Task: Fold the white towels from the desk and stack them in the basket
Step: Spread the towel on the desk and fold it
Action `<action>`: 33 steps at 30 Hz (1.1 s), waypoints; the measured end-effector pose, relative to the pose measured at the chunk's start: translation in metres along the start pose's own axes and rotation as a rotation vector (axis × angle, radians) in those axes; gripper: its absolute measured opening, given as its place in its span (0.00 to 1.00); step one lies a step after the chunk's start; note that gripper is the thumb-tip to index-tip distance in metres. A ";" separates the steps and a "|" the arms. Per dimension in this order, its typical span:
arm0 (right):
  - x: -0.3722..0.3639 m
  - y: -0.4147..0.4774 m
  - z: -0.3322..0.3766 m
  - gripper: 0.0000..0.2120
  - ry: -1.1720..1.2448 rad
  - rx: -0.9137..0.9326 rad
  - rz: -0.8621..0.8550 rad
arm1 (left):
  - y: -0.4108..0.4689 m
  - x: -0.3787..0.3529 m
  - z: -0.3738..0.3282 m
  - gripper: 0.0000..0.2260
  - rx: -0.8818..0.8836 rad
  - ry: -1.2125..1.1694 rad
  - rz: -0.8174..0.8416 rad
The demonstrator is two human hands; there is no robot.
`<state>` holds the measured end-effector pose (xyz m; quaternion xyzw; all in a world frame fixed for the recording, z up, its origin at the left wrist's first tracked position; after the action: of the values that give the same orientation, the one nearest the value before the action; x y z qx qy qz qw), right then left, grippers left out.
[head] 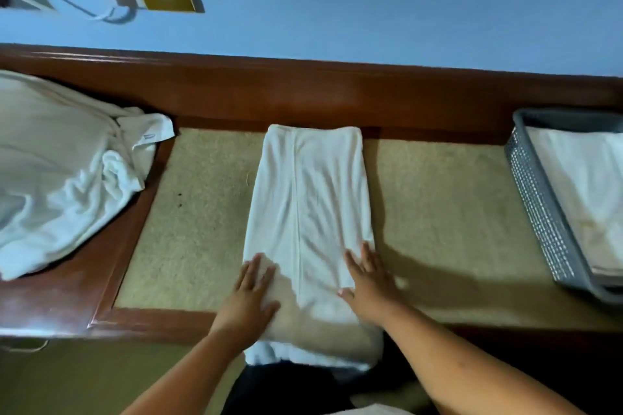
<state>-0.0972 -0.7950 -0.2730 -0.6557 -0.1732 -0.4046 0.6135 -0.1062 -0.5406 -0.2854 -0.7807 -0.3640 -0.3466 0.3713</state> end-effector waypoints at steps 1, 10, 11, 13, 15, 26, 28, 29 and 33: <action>-0.013 -0.012 -0.009 0.40 0.038 -0.003 0.001 | -0.023 -0.011 0.000 0.34 0.047 -0.069 -0.051; -0.077 -0.111 -0.080 0.24 0.889 -0.341 -0.199 | -0.115 -0.064 -0.019 0.50 0.752 -1.123 -0.662; -0.091 -0.109 -0.086 0.23 1.075 -0.445 -0.113 | -0.116 -0.071 -0.017 0.46 0.796 -1.160 -0.634; -0.110 -0.102 -0.086 0.15 1.314 -0.529 0.063 | -0.117 -0.083 -0.011 0.35 0.789 -1.033 -0.435; -0.118 -0.096 -0.084 0.11 1.392 -0.540 0.200 | -0.118 -0.102 -0.012 0.26 0.699 -0.987 -0.229; -0.210 -0.139 -0.081 0.33 0.987 -0.396 0.333 | -0.196 -0.115 -0.020 0.15 0.580 -1.237 -0.304; -0.212 -0.158 -0.087 0.29 1.071 -0.426 0.270 | -0.205 -0.098 -0.022 0.13 0.537 -1.224 -0.331; -0.212 -0.167 -0.091 0.25 1.121 -0.438 0.227 | -0.210 -0.090 -0.024 0.12 0.514 -1.216 -0.349; -0.201 -0.214 -0.088 0.15 1.264 -0.402 0.081 | -0.242 -0.077 -0.030 0.08 0.481 -1.181 -0.374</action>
<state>-0.4033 -0.7838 -0.2868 -0.3999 0.3234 -0.7123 0.4777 -0.3526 -0.4783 -0.2537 -0.6587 -0.7027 0.1718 0.2069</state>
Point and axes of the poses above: each hand's wrist, its own y-axis towards the middle knuckle, its own x-axis out of the back of the hand, z = x × y, the point moved 9 cm from there along y, towards the middle knuckle, and after that the axes turned 14 degrees about -x, right-handed, at the moved point
